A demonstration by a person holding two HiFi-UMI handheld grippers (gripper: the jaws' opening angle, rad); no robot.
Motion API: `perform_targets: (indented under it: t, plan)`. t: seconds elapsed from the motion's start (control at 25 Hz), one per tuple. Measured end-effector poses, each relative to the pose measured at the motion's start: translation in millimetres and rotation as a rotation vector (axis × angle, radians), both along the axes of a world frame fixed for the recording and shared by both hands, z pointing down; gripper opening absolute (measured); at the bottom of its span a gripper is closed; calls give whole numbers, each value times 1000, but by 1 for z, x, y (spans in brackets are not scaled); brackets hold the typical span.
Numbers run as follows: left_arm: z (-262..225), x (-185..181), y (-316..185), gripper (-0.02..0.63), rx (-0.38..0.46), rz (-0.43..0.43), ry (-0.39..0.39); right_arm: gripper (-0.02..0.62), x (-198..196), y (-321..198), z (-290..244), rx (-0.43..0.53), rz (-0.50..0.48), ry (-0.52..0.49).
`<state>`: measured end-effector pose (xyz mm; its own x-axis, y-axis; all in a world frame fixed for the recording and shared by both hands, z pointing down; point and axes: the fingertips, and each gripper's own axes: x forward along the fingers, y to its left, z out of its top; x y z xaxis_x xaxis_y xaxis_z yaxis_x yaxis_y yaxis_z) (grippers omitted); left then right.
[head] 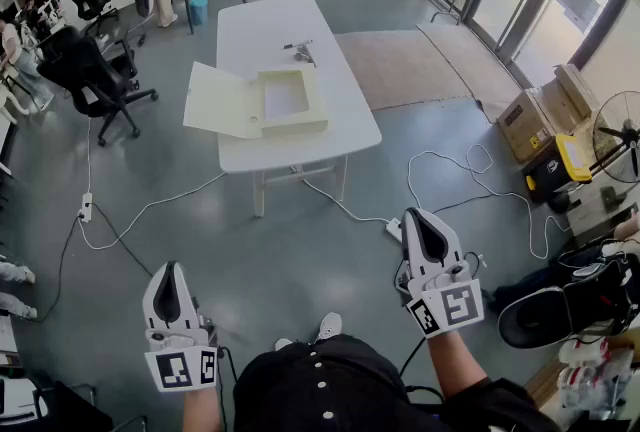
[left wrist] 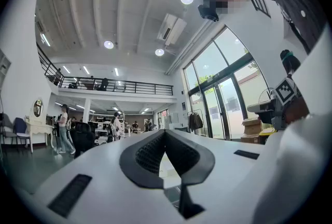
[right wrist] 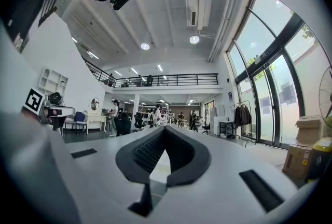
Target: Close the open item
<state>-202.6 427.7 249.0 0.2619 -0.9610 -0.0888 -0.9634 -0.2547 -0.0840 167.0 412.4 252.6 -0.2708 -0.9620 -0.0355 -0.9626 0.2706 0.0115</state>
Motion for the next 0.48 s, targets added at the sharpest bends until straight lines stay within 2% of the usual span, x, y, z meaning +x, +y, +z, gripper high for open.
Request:
perform_targets:
  t: [0.24,0.48]
  plan:
    - [-1,18,-5,17,0,-21,5,26,21,-5,-1,10,-13,10]
    - [-3,5,-12,17,21,-111,17,26,45,-4,-6,94,-41,-106]
